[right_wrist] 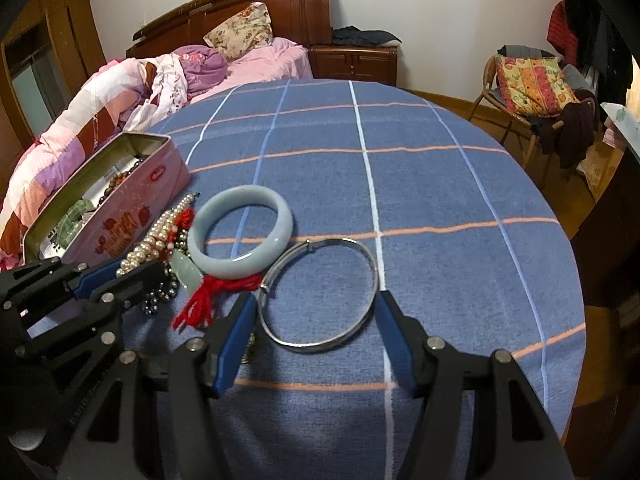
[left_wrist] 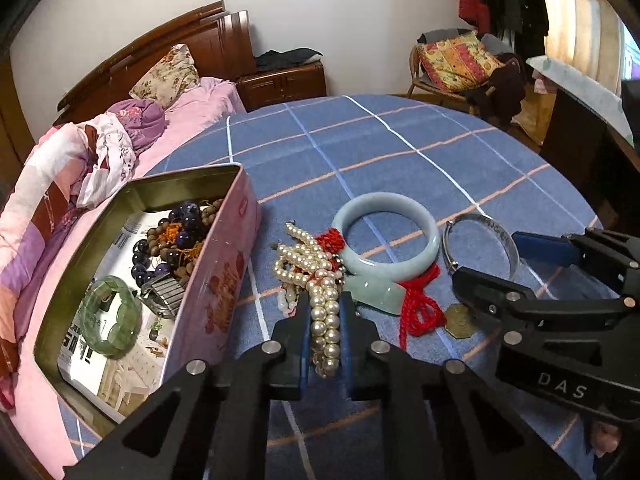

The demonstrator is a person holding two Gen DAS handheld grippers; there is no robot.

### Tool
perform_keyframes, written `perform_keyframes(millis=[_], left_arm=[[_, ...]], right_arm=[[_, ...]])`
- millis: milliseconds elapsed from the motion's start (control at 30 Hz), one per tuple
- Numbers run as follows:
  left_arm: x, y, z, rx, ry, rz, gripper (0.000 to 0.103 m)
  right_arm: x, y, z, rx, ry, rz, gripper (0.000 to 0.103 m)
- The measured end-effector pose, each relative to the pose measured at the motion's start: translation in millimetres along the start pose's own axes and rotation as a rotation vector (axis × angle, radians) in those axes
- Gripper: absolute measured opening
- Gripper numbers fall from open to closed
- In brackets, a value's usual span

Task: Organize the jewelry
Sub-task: 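Grasp the white pearl necklace with the left tool, then grasp and lift the silver bangle with the right tool while the left tool holds the pearls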

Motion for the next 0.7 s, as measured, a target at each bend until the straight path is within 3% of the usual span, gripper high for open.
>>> perform_keyframes(millis=[700], left_arm=[[10.3,-35.2,16.8,-0.018,-0.048,-0.149,0.012]], right_arm=[[1.8,-9.2,0.5,0.006,0.007,-0.067,0.064]])
Point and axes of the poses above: each gripper's, at about its wrist camera, not at the fingertips, and y roughly the way its jaws point, z to its left, x to its top, the point moved 1 cm from there along y, roughly the way its jaws point, and after that the axes turned 7 degrees about -y, right-handed, at the moved point
